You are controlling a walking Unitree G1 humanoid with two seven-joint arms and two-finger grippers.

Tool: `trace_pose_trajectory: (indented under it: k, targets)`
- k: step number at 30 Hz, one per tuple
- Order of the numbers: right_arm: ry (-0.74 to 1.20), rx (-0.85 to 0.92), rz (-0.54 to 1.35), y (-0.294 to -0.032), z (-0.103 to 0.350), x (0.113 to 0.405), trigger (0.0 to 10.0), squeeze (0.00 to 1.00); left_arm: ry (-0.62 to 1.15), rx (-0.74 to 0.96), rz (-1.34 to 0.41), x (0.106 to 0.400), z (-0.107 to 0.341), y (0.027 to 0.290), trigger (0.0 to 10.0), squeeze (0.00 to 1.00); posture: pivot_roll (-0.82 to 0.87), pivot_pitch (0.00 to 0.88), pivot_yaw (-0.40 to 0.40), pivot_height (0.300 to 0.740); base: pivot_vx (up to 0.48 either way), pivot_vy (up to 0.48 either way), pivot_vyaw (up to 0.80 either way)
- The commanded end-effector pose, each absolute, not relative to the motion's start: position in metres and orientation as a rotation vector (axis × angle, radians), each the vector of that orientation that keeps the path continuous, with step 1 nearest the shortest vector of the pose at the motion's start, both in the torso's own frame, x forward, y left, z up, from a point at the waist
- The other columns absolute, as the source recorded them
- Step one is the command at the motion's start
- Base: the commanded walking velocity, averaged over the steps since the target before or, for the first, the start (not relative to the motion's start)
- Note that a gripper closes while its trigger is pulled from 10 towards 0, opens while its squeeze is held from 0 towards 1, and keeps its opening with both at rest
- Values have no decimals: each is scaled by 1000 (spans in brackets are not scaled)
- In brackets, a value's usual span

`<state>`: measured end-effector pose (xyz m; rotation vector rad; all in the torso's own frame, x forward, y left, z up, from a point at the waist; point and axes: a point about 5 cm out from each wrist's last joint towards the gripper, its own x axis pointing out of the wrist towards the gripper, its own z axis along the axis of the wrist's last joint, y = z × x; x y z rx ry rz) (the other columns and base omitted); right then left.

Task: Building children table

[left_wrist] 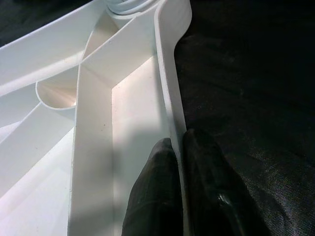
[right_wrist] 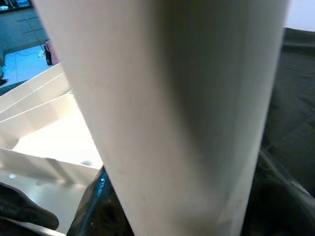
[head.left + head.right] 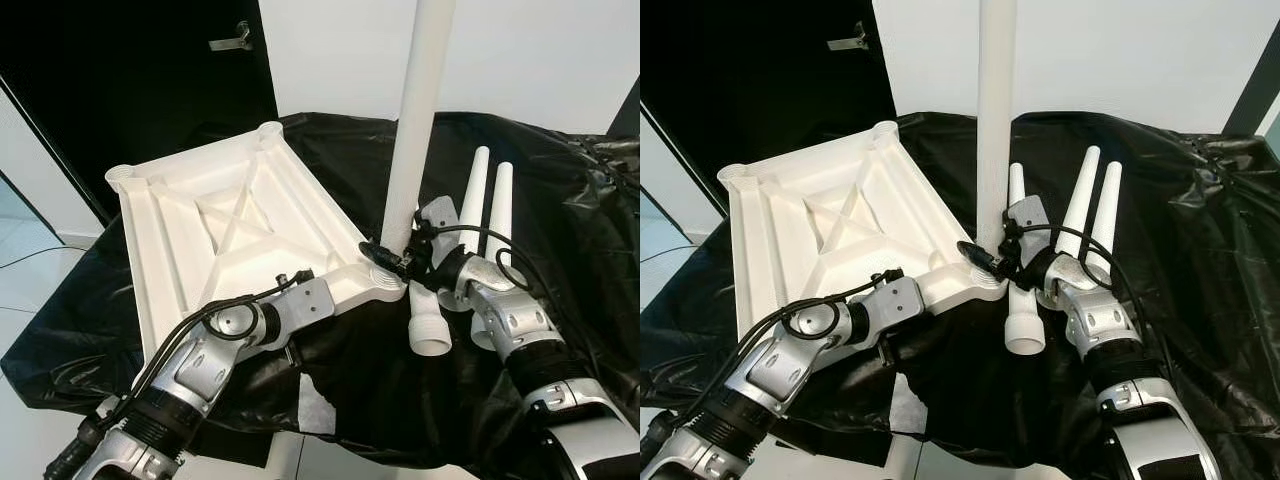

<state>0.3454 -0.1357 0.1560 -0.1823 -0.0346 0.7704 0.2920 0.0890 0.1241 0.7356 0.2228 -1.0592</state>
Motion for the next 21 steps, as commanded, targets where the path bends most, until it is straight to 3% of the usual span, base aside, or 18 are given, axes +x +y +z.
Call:
trace_pose_trajectory:
  k: [1,4,5,9,21]
  targets:
    - [-11,-146,745,-138,151,347,0,0,202,771,-1065,292,126,87,10000,0,11,0,51,740,0,0,0]
    - [-5,-130,709,-137,151,348,0,0,204,773,-1064,292,126,88,10000,0,11,0,50,740,0,0,0]
    - [-8,-121,690,-136,150,349,10000,0,205,773,-1064,292,126,88,10000,0,9,0,51,740,0,0,0]
    - [-5,-125,645,-134,147,349,10000,0,205,775,-1063,292,126,88,10000,0,7,0,50,740,0,0,0]
    - [13,-94,266,-110,134,339,10000,0,212,781,-1066,292,123,84,10000,0,5,0,45,740,0,0,0]
